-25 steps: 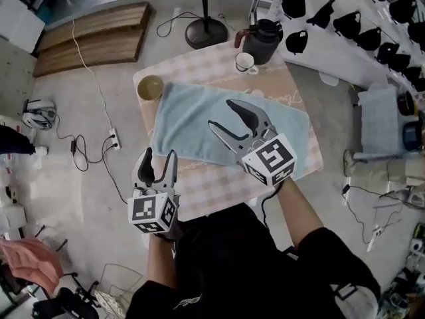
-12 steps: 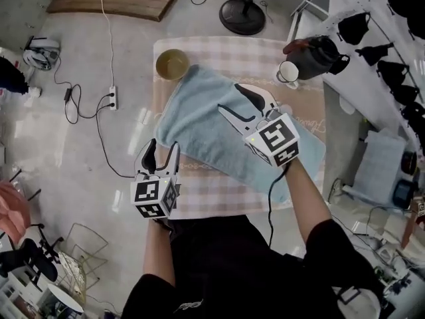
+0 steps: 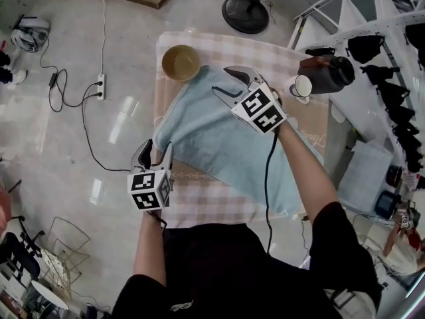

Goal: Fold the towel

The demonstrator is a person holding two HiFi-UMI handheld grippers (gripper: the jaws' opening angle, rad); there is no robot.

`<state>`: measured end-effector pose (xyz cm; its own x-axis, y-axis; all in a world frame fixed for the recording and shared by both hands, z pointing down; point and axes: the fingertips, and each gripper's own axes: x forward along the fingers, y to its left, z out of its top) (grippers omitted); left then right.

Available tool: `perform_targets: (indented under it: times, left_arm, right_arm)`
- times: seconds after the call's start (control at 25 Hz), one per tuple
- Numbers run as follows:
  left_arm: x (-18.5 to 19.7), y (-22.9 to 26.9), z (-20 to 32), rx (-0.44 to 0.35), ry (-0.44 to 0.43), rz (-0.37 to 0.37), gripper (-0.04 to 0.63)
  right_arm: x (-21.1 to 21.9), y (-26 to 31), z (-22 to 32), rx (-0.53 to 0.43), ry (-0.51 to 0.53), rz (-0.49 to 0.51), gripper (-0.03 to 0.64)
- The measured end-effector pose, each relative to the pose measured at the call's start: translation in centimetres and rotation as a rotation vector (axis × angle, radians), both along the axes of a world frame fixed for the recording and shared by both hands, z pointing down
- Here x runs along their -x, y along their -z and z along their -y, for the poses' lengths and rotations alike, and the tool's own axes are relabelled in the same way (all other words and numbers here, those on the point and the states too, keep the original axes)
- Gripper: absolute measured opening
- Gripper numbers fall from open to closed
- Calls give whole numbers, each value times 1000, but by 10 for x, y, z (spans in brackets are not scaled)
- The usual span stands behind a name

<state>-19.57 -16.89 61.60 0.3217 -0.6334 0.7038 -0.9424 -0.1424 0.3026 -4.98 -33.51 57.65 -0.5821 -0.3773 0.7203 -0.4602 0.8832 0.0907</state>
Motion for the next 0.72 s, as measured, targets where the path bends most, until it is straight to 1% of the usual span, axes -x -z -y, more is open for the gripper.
perform_targets:
  times: [0.12, 0.24, 0.36, 0.48, 0.56, 0.64, 0.72]
  left_arm:
    - [10, -20, 11, 31, 15, -1, 239]
    - [11, -37, 15, 82, 13, -27, 238]
    - [15, -50, 13, 130, -1, -34, 239]
    - [16, -60, 9, 164, -12, -47, 238]
    - [15, -66, 7, 185, -25, -51, 222]
    - [15, -68, 6, 194, -39, -55, 211]
    - [13, -66, 7, 194, -52, -44, 173]
  right_arm:
    - [8, -27, 21, 9, 39, -77, 232]
    - [14, -58, 36, 60, 56, -118, 232]
    - [24, -84, 46, 96, 81, -161, 230]
    - [27, -99, 52, 108, 105, -209, 230]
    - [29, -103, 52, 130, 115, -214, 227]
    - [30, -104, 49, 166, 111, -202, 197]
    - [28, -101, 46, 184, 101, -184, 105]
